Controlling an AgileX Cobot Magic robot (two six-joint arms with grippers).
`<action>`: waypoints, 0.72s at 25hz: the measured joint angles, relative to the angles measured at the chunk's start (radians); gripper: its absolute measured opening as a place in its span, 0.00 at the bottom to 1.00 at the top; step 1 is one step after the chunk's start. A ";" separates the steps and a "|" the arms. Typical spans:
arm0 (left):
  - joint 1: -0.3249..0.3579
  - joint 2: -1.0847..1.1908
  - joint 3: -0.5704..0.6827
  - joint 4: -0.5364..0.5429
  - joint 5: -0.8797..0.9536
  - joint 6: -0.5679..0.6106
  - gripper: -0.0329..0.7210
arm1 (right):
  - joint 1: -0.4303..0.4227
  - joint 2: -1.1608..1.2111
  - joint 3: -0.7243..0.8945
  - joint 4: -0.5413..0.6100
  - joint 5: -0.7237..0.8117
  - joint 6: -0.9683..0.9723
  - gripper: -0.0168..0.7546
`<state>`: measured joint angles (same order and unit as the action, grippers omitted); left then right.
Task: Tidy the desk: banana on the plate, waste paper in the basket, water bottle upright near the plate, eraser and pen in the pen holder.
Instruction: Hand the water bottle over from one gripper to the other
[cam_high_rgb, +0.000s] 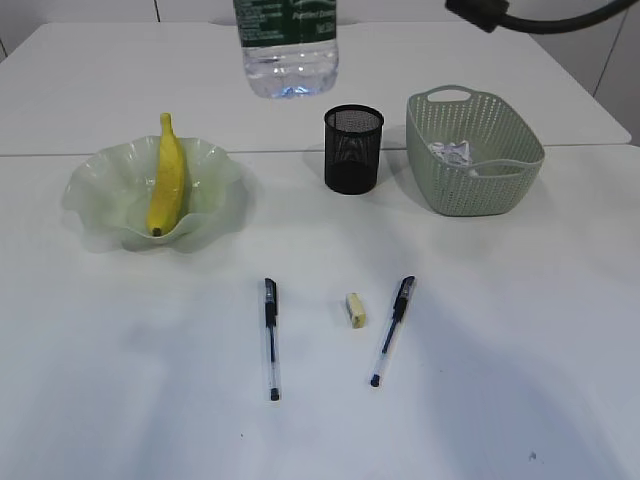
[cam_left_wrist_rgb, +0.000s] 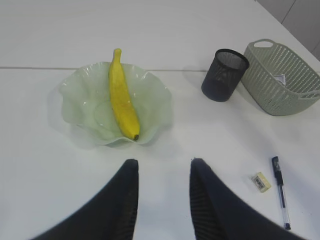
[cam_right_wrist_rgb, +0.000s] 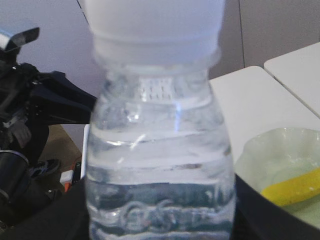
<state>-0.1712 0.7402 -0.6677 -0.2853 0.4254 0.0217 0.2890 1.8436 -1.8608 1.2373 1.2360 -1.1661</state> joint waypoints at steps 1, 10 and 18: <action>-0.004 0.014 0.000 -0.014 -0.004 0.005 0.36 | 0.010 0.000 0.000 0.009 0.000 -0.005 0.52; -0.118 0.112 0.000 -0.117 -0.095 0.099 0.36 | 0.057 0.000 0.000 0.047 -0.002 -0.033 0.52; -0.208 0.167 0.000 -0.127 -0.187 0.116 0.36 | 0.059 0.032 0.000 0.049 -0.002 -0.046 0.52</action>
<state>-0.3793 0.9068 -0.6677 -0.4126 0.2388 0.1377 0.3478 1.8757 -1.8608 1.2864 1.2341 -1.2125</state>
